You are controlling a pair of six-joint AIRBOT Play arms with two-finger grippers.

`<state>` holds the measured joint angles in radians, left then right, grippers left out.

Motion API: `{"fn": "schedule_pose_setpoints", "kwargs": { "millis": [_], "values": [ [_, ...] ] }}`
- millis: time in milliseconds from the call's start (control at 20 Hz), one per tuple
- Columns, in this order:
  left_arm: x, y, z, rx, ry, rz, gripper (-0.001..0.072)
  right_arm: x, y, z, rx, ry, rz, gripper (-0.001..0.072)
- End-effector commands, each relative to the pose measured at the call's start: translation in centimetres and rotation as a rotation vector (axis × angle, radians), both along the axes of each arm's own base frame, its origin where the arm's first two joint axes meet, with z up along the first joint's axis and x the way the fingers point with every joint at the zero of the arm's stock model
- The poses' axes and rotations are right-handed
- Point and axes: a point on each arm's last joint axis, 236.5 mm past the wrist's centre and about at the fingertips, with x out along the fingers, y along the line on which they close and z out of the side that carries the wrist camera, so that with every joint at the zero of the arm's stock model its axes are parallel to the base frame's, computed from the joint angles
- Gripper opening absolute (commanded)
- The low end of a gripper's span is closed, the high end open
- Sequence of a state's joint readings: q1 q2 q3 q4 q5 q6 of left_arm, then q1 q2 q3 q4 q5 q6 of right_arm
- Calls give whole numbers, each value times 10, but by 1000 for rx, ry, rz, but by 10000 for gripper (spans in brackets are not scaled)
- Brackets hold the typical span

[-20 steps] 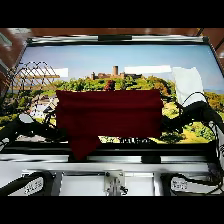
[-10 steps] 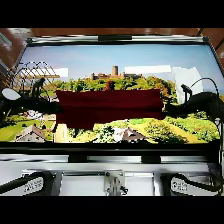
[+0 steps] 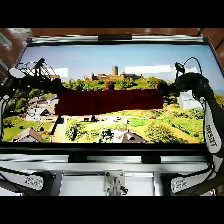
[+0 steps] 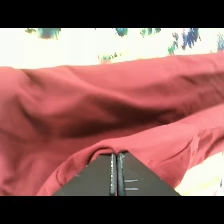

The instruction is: Fold the shirts.

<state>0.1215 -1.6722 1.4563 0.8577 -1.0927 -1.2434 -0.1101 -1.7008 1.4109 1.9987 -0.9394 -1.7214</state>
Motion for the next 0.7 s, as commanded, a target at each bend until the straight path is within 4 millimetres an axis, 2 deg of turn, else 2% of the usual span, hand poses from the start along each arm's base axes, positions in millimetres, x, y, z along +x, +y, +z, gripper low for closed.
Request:
{"fn": "schedule_pose_setpoints", "kwargs": {
  "millis": [0,150,200,250,300,350,400,500,650],
  "values": [
    [-2,-7,-32,-42,114,-8,33,8,4,-23,21,47,-23,84],
    [-20,1,-54,-1,220,-14,33,4,-3,-30,-17,66,-9,93],
    [-21,4,-56,13,233,-3,37,3,-3,-30,-17,71,-7,154],
    [-22,4,-55,11,232,-4,85,1,-1,-30,-10,77,0,472],
    [-23,3,-53,10,234,-10,182,-1,2,-27,-11,73,31,589],
    [-26,2,-49,9,239,-35,216,-2,2,-22,-20,63,57,589],
    [-32,-1,-45,14,236,-93,216,-1,-2,-14,-25,48,54,589],
    [-39,-4,-37,15,234,-157,215,3,-21,-2,24,37,-42,617],
    [-36,-5,-26,19,211,-164,216,-10,-31,-13,159,122,-115,634]
  ]
}}
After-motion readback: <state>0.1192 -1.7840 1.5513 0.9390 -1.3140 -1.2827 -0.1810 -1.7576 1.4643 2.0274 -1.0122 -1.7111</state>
